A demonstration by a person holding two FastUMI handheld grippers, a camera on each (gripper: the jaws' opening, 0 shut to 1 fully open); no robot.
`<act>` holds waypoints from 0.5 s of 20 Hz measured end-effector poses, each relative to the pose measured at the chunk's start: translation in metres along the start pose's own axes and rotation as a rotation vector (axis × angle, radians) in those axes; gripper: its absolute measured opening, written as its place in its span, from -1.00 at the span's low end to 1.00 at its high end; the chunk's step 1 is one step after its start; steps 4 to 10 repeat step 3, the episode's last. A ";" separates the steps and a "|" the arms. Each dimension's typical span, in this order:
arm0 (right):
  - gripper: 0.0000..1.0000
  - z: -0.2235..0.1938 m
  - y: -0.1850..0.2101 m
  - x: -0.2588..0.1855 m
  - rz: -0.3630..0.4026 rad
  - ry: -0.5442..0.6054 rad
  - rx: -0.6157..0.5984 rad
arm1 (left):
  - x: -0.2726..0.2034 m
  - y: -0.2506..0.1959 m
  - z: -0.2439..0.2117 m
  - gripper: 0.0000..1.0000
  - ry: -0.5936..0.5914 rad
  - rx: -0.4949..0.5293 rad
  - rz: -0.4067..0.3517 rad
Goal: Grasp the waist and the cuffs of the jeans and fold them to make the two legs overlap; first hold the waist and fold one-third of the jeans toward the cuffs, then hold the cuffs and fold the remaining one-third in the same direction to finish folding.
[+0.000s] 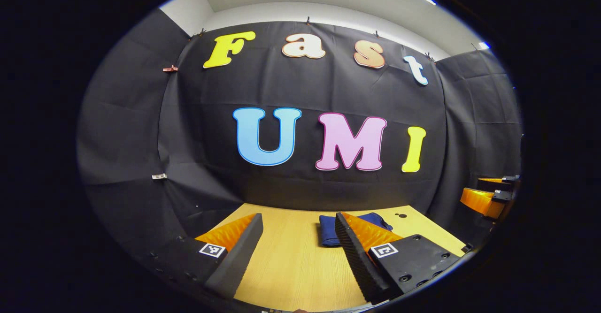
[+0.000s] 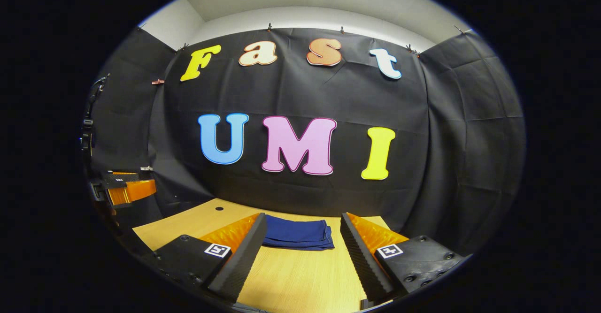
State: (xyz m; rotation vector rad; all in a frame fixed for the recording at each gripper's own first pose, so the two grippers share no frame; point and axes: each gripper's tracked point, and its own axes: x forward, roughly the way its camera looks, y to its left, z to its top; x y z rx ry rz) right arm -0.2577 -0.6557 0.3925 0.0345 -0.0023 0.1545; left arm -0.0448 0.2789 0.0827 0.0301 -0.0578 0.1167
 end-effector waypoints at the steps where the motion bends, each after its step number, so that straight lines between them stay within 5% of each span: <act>1: 0.93 -0.001 0.000 0.000 0.001 0.002 -0.004 | 0.000 -0.001 0.001 0.93 -0.003 0.003 -0.004; 10: 0.93 0.000 0.001 0.000 -0.001 0.003 -0.008 | 0.000 -0.002 -0.002 0.84 0.001 0.011 -0.010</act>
